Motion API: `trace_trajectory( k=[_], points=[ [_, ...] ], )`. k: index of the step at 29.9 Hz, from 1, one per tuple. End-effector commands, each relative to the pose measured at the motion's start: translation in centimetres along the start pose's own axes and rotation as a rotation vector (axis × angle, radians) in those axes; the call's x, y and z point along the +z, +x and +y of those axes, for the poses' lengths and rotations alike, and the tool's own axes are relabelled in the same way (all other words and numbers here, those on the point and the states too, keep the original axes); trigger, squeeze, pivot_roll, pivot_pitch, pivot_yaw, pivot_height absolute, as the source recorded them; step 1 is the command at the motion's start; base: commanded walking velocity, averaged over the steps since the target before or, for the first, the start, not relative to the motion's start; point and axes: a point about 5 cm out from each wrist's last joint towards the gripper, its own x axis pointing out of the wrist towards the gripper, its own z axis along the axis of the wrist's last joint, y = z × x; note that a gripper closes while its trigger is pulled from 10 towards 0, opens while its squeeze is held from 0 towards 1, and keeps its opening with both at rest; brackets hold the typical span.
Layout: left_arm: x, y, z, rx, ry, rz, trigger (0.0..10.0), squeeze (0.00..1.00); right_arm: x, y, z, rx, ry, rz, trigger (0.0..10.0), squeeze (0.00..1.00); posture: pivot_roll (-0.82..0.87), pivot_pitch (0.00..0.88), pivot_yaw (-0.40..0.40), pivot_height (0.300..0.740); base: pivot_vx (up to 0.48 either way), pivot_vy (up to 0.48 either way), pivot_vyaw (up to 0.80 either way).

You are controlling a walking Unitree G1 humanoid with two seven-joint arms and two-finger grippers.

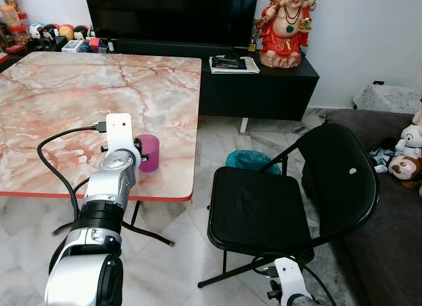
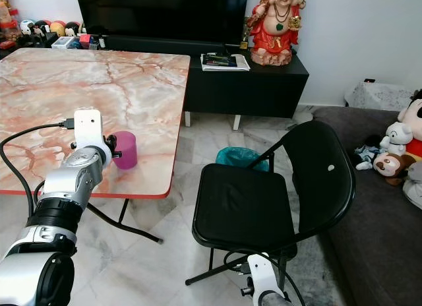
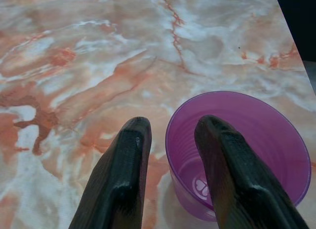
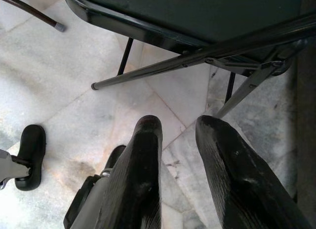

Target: Setting the table

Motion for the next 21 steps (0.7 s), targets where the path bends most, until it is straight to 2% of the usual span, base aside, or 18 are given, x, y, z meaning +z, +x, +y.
trace_trajectory(
  k=[1,15,16,21],
  points=[
    [0.73,0.14,-0.51,-0.011,-0.018,-0.008,10.0,0.00,0.51,0.07,-0.23,-0.003,0.005,-0.013,10.0,0.00,-0.03,0.000,-0.069,0.740,0.000,0.000,0.00],
    [-0.11,0.33,-0.72,-0.029,-0.032,0.036,10.0,0.00,0.59,0.08,-0.20,-0.004,0.006,-0.015,10.0,0.00,-0.03,0.000,-0.067,0.740,0.000,0.000,0.00],
    [-0.11,0.33,-0.70,-0.027,-0.033,0.038,9.5,0.00,0.62,0.09,-0.19,-0.003,0.005,-0.016,10.0,0.00,-0.03,0.000,-0.066,0.740,0.000,0.000,0.00],
    [-0.15,0.36,-0.63,-0.022,-0.035,0.042,9.8,0.00,0.72,0.11,-0.16,-0.002,0.003,-0.019,10.0,0.00,-0.03,0.000,-0.066,0.740,0.000,0.000,0.00]
  ],
)
